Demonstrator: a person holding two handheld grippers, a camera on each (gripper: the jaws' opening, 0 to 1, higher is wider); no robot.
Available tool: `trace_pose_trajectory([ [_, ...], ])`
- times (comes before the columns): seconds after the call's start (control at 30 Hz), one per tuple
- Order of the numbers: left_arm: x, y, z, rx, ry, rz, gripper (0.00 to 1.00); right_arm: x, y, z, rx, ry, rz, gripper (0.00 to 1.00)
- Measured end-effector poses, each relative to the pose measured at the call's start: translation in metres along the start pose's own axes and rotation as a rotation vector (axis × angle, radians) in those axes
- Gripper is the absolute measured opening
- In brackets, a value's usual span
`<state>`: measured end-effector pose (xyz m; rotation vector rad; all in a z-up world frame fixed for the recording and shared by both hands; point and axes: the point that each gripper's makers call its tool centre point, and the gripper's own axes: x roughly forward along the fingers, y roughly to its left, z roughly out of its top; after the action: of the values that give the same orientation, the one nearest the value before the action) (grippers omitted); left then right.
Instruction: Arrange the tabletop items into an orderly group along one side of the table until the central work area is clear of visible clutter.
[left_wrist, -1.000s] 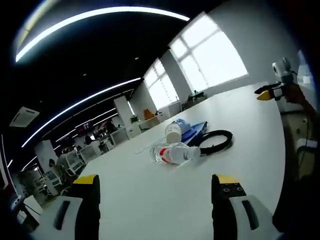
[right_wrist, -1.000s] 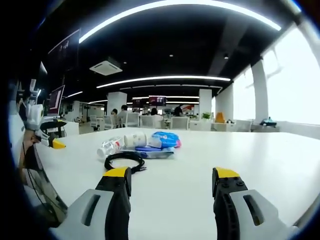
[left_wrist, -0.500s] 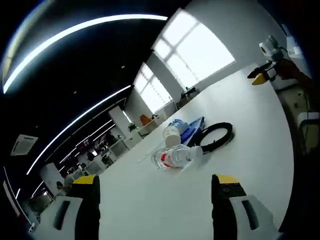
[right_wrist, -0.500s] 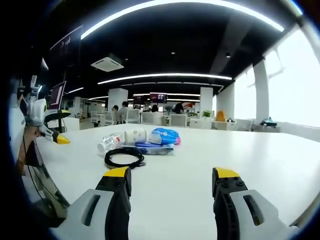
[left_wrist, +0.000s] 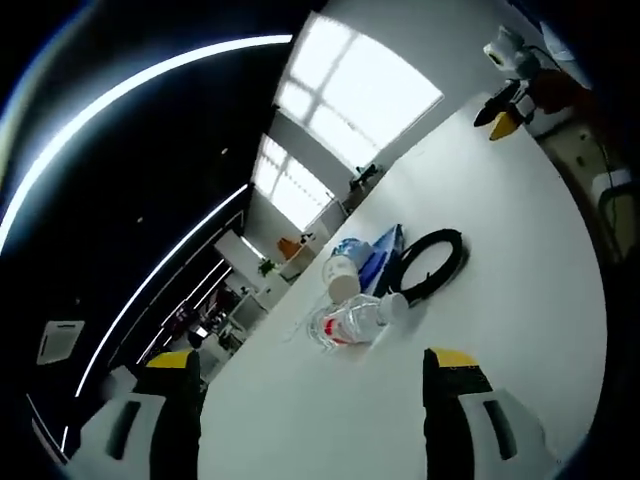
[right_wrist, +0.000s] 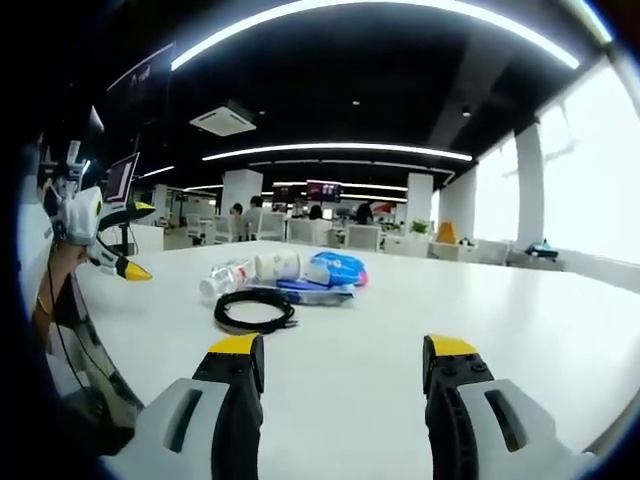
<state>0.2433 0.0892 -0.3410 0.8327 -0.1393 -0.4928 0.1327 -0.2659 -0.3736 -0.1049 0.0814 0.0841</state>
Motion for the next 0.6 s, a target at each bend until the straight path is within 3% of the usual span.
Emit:
trace_pose_trajectory([
  [0.13,0.004,-0.002,0.003,0.047,-0.003,-0.013,0.91,0.001,0.001,-0.002,0.006,0.006,0.004,0.62],
  [0.3,0.011,-0.004,-0.006,0.105,0.044,-0.008,0.91,0.0,0.001,-0.002,0.016,0.005,0.004,0.62],
  [0.6,0.022,-0.011,-0.008,0.097,0.039,-0.025,0.9,-0.002,-0.003,-0.005,0.019,0.017,-0.006,0.62],
])
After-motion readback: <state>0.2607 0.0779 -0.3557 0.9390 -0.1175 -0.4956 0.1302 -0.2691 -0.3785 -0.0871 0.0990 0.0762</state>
